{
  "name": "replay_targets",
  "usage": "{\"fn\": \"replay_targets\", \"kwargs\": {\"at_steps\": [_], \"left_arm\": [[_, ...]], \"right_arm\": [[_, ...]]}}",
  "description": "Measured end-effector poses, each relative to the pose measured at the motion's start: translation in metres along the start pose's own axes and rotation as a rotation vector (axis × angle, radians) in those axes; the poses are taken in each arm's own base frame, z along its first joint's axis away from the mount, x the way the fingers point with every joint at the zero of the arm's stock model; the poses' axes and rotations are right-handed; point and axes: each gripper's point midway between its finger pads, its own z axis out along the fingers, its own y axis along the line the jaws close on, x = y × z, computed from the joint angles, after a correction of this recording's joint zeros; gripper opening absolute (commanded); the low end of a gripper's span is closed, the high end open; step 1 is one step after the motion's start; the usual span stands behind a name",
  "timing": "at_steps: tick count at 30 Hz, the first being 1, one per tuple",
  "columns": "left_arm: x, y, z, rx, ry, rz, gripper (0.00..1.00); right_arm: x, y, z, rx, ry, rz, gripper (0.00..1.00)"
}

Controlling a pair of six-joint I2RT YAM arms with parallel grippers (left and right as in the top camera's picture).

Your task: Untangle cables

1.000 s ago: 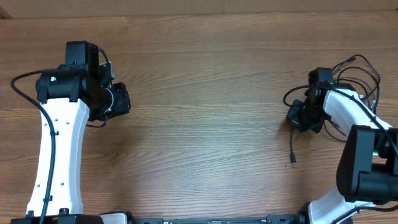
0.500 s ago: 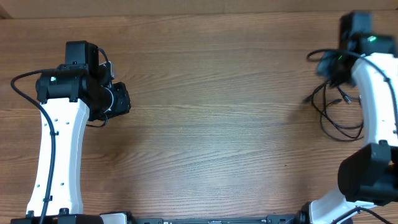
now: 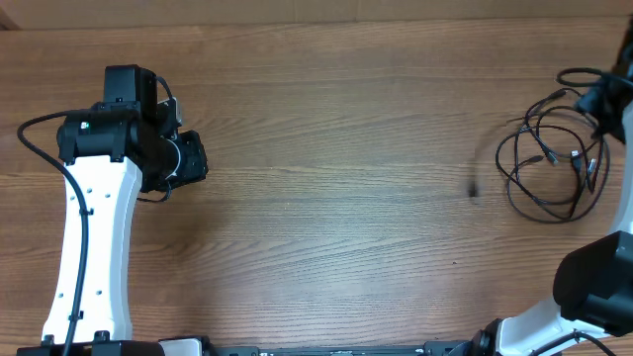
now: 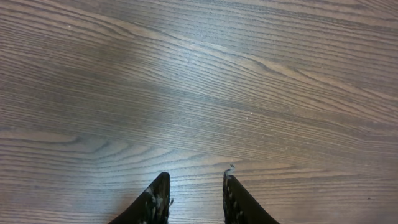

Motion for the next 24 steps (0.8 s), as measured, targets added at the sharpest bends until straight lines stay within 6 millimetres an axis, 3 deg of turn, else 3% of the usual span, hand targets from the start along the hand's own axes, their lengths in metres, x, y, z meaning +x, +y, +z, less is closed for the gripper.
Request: {"fn": "replay_targets", "kwargs": {"at_steps": [3,6,12,18,24], "left_arm": [[0.000,0.000,0.000,0.000,-0.001,0.000,0.29],[0.000,0.000,0.000,0.000,-0.001,0.000,0.29],[-0.002,-0.001,0.000,0.002,-0.009,0.002,0.30],[-0.003,-0.001,0.000,0.003,-0.012,0.002,0.30],[-0.003,-0.001,0.000,0.003,-0.011,0.002,0.30]], "right_arm": [[0.008,0.012,0.001,-0.075,0.043,-0.013,0.85],[0.020,0.036,-0.004,-0.213,0.106,-0.075,0.87],[0.062,0.083,-0.028,-0.470,0.239,-0.276,0.89],[0.097,0.117,-0.049,-0.565,0.280,-0.448,0.89],[0.138,0.141,-0.033,-0.559,0.301,-0.568,0.87]]}}
